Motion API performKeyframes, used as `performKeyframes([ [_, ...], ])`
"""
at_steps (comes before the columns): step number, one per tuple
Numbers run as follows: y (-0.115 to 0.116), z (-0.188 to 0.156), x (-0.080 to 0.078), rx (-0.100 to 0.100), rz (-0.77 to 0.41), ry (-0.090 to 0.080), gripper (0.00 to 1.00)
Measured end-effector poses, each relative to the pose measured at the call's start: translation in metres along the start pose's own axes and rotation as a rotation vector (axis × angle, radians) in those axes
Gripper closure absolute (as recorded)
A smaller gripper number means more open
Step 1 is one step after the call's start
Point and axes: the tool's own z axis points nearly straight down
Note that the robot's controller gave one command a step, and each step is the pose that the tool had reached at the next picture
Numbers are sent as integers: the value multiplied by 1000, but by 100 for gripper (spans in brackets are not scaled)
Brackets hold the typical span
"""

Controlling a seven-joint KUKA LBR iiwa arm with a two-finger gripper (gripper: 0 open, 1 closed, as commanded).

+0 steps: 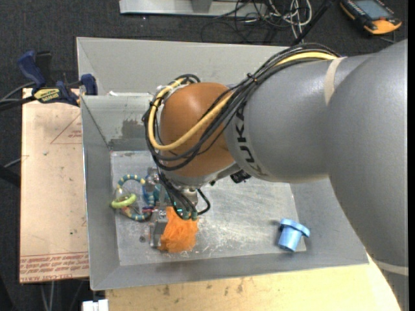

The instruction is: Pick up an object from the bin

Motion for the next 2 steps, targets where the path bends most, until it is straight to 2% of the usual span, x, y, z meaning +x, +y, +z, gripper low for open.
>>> performKeyframes([
  [1,-1,-4,-2,-2,4,-7,0],
  [2,-25,30,5,-4,-125,-15,0],
])
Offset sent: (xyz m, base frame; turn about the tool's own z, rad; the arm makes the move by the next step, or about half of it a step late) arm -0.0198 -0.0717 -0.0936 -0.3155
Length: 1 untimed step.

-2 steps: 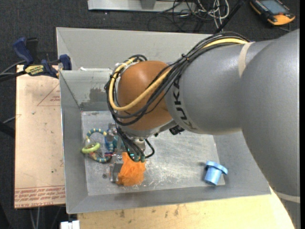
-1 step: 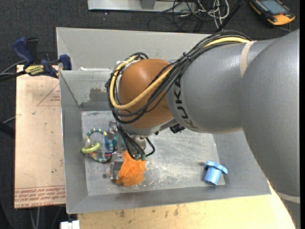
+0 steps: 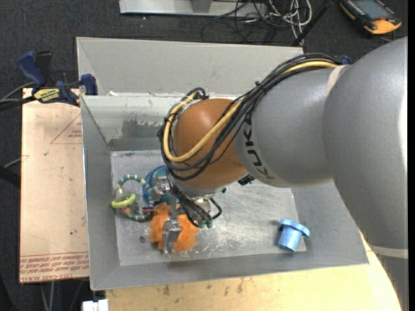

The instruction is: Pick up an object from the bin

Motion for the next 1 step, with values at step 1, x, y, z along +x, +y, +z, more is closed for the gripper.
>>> performKeyframes([
  [1,-30,24,17,3,-17,11,0],
])
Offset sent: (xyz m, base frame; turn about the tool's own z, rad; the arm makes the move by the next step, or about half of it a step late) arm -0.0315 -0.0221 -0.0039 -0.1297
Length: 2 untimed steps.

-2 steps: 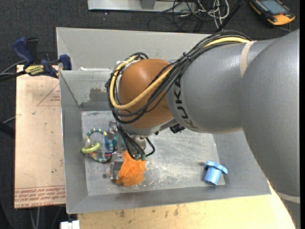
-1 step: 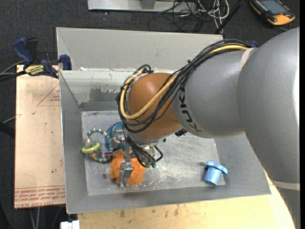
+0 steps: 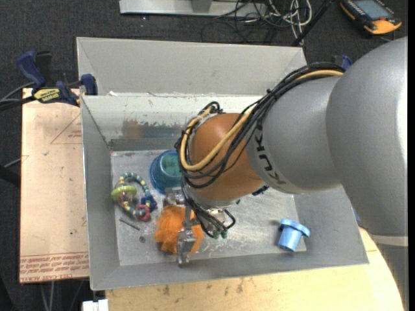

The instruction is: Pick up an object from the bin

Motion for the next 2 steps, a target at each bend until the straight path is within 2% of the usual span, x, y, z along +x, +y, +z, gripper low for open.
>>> performKeyframes([
  [1,12,-19,17,0,-112,-2,0],
  [2,-7,36,11,-2,-134,-26,0],
])
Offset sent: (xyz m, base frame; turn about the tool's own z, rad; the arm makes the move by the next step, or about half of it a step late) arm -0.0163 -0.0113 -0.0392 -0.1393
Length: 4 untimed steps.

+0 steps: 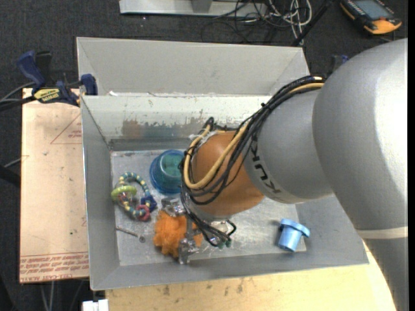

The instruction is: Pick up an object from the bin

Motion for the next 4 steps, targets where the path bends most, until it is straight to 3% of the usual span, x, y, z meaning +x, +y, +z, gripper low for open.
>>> performKeyframes([
  [1,6,1,-7,1,89,18,100],
  [3,6,-3,-6,1,90,23,100],
  [4,6,-23,-4,2,90,31,100],
])
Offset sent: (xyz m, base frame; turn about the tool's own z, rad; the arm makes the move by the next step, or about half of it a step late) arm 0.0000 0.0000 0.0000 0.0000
